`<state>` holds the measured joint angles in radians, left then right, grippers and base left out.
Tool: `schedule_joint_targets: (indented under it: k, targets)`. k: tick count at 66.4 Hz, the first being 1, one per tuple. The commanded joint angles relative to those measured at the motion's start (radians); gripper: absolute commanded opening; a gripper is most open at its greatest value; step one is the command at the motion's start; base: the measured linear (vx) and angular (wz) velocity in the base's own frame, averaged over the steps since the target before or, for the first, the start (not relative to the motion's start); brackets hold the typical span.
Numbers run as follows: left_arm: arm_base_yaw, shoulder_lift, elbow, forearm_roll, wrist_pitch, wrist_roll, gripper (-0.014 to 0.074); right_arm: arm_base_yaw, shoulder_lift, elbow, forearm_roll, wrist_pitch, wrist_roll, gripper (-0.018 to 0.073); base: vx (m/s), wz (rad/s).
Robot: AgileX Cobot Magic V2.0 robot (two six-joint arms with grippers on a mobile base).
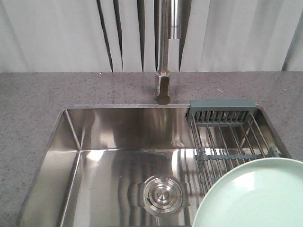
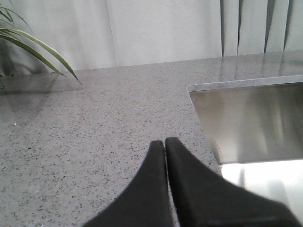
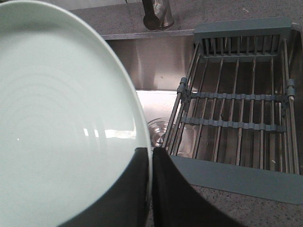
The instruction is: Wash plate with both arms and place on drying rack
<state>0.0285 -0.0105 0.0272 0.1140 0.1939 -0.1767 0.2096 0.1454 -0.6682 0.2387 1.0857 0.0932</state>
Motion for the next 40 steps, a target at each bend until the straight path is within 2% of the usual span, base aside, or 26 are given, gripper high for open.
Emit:
schedule_joint_targets:
  k: [1, 15, 22, 28, 32, 35, 40]
  targets:
    - [-0.008, -0.014, -0.026, 0.000, -0.075, -0.007, -0.0006, -0.004, 0.017, -0.023, 0.009, -0.074, -0.001, -0.0001, 0.00, 0.00]
    - [-0.008, -0.014, -0.026, -0.003, -0.085, -0.020, -0.0006, -0.004, 0.017, -0.023, 0.009, -0.074, -0.001, -0.0001, 0.00, 0.00]
    - [-0.008, -0.014, -0.033, -0.072, -0.085, -0.137, -0.0006, -0.004, 0.017, -0.023, 0.009, -0.074, -0.001, -0.0001, 0.00, 0.00]
    - [-0.008, -0.014, -0.033, -0.188, -0.085, -0.298, -0.0006, -0.004, 0.017, -0.023, 0.009, -0.074, -0.001, -0.0001, 0.00, 0.00]
    - [-0.008, -0.014, -0.033, -0.245, -0.085, -0.376, -0.0006, -0.004, 0.017, -0.023, 0.009, -0.074, -0.001, -0.0001, 0.00, 0.00]
    - [-0.008, -0.014, -0.033, -0.271, -0.085, -0.409, -0.0006, -0.004, 0.017, -0.023, 0.009, -0.074, -0.001, -0.0001, 0.00, 0.00]
    - [-0.008, -0.014, -0.033, -0.272, -0.084, -0.418, -0.0006, -0.004, 0.017, -0.023, 0.009, -0.074, -0.001, -0.0001, 0.00, 0.00]
